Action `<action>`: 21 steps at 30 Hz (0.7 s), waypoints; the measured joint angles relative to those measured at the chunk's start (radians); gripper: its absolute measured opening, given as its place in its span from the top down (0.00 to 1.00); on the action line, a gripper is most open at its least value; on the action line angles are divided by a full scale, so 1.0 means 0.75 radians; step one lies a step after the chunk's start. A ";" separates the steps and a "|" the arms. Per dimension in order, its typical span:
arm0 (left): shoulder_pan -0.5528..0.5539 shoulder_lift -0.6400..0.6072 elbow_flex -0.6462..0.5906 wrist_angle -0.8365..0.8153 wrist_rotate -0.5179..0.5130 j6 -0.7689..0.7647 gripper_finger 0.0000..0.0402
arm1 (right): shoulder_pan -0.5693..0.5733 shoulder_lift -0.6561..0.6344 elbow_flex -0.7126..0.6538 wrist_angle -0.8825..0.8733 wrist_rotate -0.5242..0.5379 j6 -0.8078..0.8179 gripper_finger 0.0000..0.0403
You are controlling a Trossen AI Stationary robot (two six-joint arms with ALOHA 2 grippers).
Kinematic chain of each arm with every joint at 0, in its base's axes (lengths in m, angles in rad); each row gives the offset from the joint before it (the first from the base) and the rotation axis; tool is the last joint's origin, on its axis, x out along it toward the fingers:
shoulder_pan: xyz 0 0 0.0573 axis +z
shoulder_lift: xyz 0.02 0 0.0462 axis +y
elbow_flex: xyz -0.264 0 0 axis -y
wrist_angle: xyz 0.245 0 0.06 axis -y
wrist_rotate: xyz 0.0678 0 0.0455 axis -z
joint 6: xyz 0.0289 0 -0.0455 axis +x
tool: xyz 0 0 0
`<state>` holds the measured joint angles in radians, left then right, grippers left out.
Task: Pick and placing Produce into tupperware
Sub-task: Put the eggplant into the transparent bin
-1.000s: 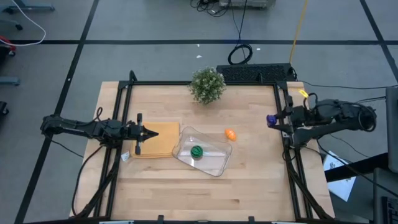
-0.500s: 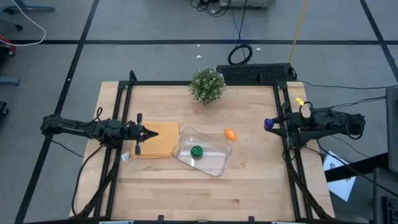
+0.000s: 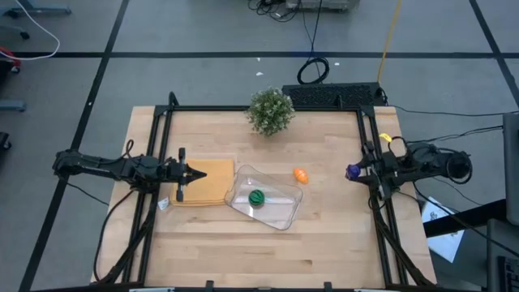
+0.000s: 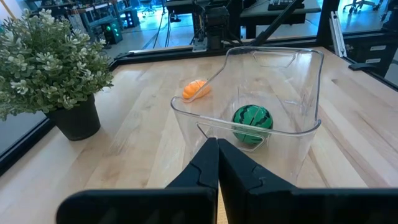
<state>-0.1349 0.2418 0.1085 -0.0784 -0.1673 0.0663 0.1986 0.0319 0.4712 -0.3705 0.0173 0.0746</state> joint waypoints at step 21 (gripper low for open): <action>0.000 0.000 0.000 -0.002 0.000 0.004 0.99 | 0.000 0.002 -0.370 0.537 -0.029 0.050 0.69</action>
<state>-0.1349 0.2417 0.1085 -0.0795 -0.1672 0.0692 0.1985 0.0330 0.1936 0.0319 -0.0048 0.1120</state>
